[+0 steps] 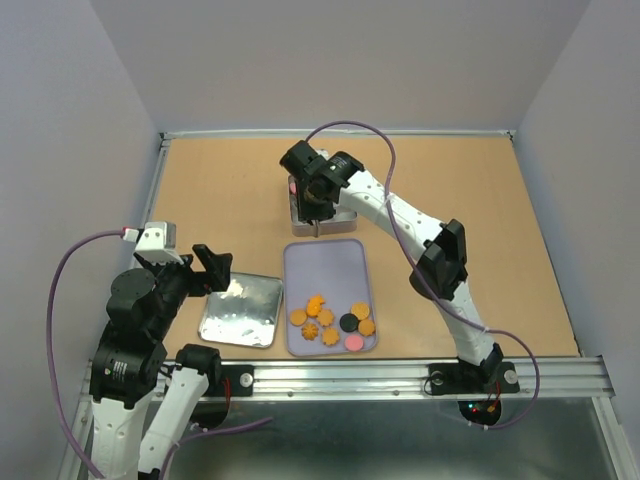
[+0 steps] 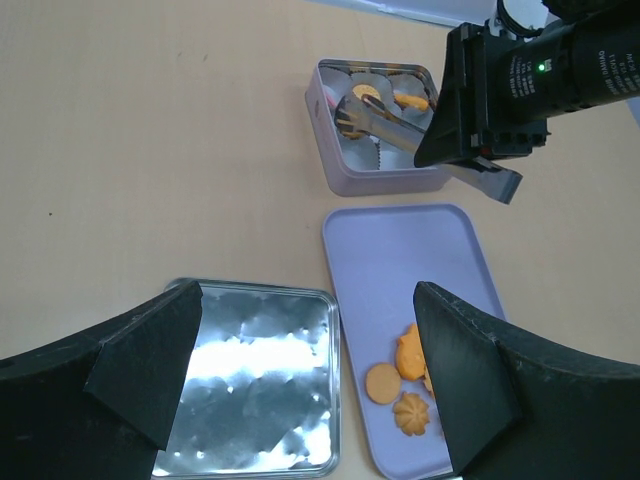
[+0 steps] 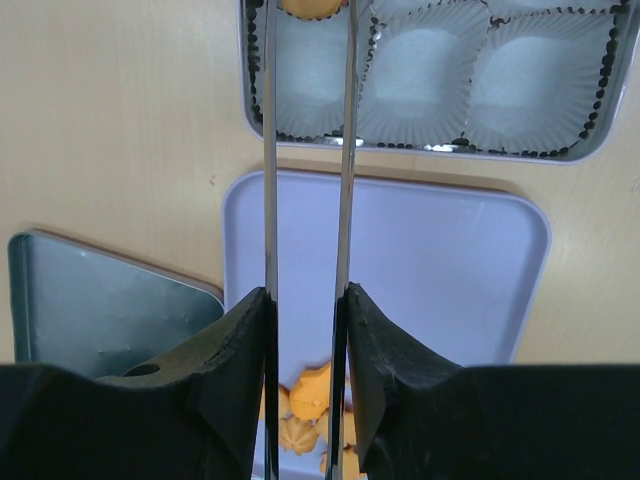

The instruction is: Pack the cookies

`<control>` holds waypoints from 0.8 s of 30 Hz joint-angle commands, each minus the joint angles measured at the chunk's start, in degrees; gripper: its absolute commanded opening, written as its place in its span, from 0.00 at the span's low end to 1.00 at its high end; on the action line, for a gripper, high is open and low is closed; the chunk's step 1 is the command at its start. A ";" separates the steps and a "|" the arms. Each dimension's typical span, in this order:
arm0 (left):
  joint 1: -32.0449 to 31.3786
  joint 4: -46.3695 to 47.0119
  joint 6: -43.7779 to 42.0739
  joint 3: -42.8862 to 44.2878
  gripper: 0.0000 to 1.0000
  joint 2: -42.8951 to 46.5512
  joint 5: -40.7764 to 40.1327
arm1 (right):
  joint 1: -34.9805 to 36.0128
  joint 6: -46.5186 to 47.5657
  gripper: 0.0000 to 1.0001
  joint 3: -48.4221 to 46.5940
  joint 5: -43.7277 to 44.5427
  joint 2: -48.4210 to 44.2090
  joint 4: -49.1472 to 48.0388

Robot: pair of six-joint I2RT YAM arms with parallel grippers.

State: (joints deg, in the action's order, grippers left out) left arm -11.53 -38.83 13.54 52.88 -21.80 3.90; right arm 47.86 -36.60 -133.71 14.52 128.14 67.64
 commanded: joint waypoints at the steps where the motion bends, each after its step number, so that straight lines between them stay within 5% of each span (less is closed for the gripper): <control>1: -0.69 2.53 -1.06 -0.50 0.99 0.09 1.11 | -1.45 0.83 0.36 -4.01 -0.28 0.36 -3.39; 14: -1.39 2.79 -1.06 -0.68 0.99 -0.26 0.67 | -2.85 1.18 0.52 -5.77 -1.87 1.50 -4.62; 24: -1.39 2.97 -0.53 -0.94 0.99 0.18 -0.12 | -2.77 0.83 0.53 -4.81 -2.57 -2.09 -4.71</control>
State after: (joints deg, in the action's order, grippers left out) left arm -12.69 -38.81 13.54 52.84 -21.82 4.23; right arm 44.97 -35.90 -135.31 12.43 129.69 65.21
